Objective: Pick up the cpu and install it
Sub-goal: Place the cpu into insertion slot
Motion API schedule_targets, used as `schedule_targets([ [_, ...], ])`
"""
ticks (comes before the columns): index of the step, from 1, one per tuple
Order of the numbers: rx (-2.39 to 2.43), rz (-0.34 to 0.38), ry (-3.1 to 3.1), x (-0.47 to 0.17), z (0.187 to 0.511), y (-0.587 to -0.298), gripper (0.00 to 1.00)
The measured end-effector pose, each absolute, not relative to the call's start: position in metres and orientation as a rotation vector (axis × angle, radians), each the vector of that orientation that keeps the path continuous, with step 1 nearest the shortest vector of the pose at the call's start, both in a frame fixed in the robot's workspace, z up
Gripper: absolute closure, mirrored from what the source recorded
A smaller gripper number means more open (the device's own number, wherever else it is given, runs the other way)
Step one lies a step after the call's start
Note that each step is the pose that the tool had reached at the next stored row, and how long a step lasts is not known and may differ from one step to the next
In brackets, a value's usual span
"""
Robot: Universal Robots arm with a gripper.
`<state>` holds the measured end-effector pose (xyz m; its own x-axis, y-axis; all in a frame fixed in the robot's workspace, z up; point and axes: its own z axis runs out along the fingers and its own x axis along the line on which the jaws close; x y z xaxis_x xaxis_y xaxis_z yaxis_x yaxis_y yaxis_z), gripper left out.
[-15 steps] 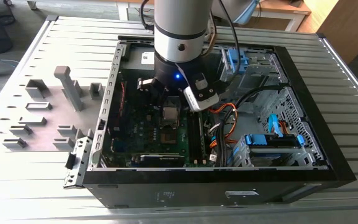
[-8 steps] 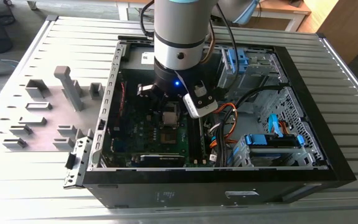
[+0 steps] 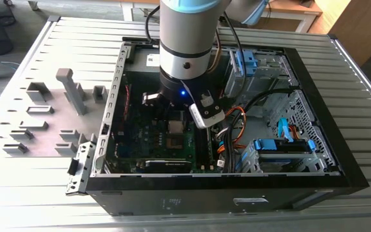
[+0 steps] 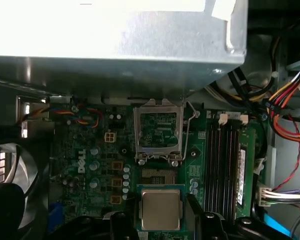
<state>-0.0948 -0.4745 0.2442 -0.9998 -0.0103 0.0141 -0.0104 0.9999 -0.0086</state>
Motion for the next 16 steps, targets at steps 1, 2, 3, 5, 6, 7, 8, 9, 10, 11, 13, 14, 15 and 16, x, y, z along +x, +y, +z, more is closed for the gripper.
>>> schedule_targets([
  [1, 0.016, 0.015, -3.127, -0.095, 0.243, -0.475, 0.53],
  [2, 0.016, 0.016, -3.127, -0.095, 0.242, -0.475, 0.53],
  [3, 0.016, 0.017, -3.127, -0.095, 0.240, -0.476, 0.53],
  [5, 0.016, 0.020, -3.127, -0.095, 0.239, -0.476, 0.53],
  [6, 0.016, 0.020, -3.127, -0.095, 0.239, -0.476, 0.53],
  [7, 0.016, 0.020, -3.127, -0.095, 0.239, -0.476, 0.53],
  [8, 0.016, 0.020, -3.127, -0.095, 0.239, -0.476, 0.53],
  [9, 0.016, 0.020, -3.127, -0.095, 0.239, -0.476, 0.53],
  [10, 0.016, 0.021, -3.127, -0.095, 0.239, -0.476, 0.53],
  [11, 0.016, 0.023, -3.127, -0.095, 0.238, -0.476, 0.53],
  [13, 0.016, 0.027, -3.127, -0.095, 0.236, -0.476, 0.53],
  [14, 0.016, 0.028, -3.127, -0.095, 0.234, -0.476, 0.53],
  [15, 0.016, 0.028, -3.127, -0.095, 0.233, -0.476, 0.53],
  [16, 0.015, 0.029, -3.127, -0.095, 0.232, -0.476, 0.53],
])
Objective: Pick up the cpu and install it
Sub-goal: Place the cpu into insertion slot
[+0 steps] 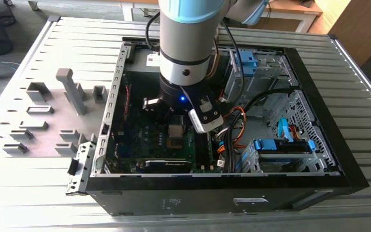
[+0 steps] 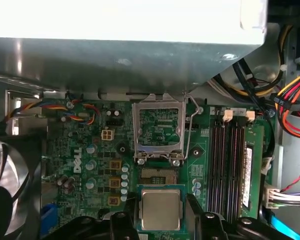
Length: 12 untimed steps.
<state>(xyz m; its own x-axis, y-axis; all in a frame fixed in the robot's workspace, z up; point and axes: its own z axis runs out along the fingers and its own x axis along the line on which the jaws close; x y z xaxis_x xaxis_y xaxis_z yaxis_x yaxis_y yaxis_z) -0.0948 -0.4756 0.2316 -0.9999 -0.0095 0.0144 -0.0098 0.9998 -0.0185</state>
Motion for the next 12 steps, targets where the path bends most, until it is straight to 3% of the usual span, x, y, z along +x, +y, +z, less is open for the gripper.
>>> schedule_targets([
  [12, -0.056, 0.030, -3.126, -0.095, 0.220, -0.476, 0.53],
])
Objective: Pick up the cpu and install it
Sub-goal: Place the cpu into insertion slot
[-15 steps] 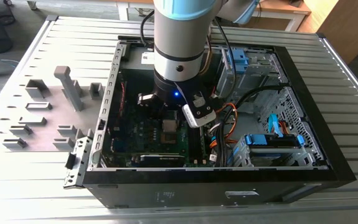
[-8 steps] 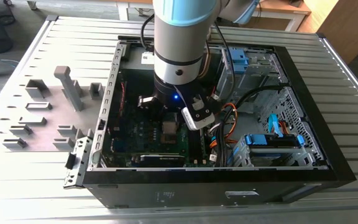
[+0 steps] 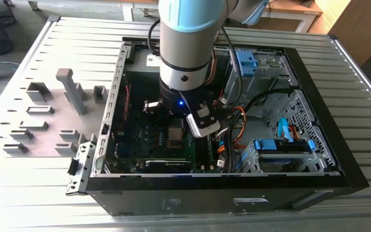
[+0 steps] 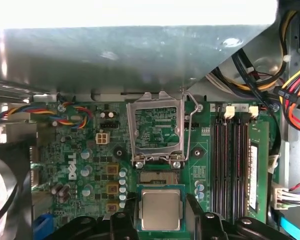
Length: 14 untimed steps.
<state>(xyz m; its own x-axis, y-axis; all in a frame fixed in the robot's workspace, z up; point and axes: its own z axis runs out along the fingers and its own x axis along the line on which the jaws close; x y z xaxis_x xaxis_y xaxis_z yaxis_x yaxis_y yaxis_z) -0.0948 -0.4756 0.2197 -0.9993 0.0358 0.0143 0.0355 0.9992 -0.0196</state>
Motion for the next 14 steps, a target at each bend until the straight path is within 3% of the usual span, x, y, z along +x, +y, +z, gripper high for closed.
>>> schedule_targets([
  [14, -0.056, 0.029, -3.126, -0.095, 0.201, -0.476, 0.53],
])
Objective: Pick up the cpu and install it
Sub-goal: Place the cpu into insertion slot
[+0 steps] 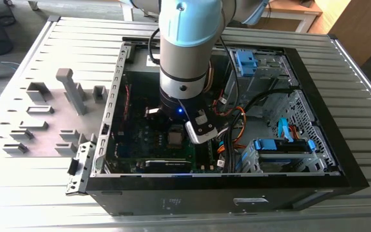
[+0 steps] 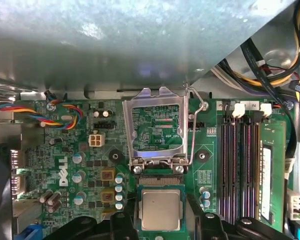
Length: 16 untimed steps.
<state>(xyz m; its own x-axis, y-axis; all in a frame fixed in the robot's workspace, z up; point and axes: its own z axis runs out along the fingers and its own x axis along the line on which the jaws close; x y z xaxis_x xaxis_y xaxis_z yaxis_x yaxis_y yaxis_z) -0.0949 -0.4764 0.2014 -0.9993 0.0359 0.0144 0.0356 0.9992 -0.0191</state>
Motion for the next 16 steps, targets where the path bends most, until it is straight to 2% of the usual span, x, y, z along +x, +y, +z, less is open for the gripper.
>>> schedule_targets([
  [16, -0.014, 0.014, -3.127, -0.0951, 0.1942, -0.4784, 0.53],
])
